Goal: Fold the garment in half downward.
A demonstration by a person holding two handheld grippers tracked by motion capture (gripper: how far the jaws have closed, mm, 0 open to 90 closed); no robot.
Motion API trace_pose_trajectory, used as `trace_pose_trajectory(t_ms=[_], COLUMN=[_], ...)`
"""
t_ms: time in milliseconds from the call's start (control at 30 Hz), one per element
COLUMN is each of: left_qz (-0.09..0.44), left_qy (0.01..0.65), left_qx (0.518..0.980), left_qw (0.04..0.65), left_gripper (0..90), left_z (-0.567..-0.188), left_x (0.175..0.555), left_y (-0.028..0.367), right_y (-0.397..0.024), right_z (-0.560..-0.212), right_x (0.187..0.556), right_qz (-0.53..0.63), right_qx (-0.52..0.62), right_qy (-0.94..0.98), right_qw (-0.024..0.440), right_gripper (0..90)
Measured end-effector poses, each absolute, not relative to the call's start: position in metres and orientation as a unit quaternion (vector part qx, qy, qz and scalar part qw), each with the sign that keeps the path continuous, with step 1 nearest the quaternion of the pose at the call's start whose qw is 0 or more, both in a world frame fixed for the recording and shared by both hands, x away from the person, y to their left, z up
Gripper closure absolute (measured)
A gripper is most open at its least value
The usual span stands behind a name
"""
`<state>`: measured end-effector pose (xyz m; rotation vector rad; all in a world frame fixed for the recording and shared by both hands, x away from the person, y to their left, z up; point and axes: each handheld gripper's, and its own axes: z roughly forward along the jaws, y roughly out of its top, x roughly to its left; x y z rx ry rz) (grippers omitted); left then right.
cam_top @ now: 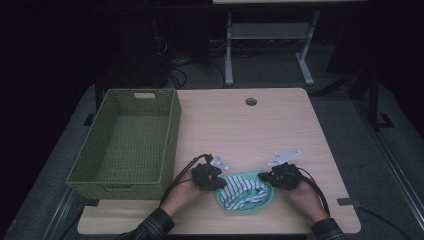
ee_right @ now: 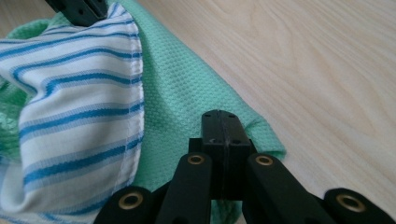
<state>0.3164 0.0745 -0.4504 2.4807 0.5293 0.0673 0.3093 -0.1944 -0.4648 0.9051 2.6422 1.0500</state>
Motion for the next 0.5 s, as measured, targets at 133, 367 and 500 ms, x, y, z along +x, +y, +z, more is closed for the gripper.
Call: trace_pose_trajectory(t_ms=[133,367,500], left_qz=[0.050,0.071,0.082], left_qy=[0.200,0.217,0.219], left_qx=[0.934,0.926,0.925], left_qw=[0.293,0.300,0.301], left_gripper=[85.4,85.1,85.1], left_z=[-0.450,-0.452,-0.453], left_x=[0.326,0.344,0.353], left_y=[0.073,0.070,0.066], right_y=[-0.194,-0.193,-0.193], right_z=[-0.465,-0.464,-0.464], right_x=[0.311,0.311,0.310], right_qz=[0.350,0.349,0.349], right_qx=[0.304,0.304,0.305], right_qy=[0.883,0.883,0.882], right_qw=[0.080,0.081,0.079], right_gripper=[90.0,90.0,90.0])
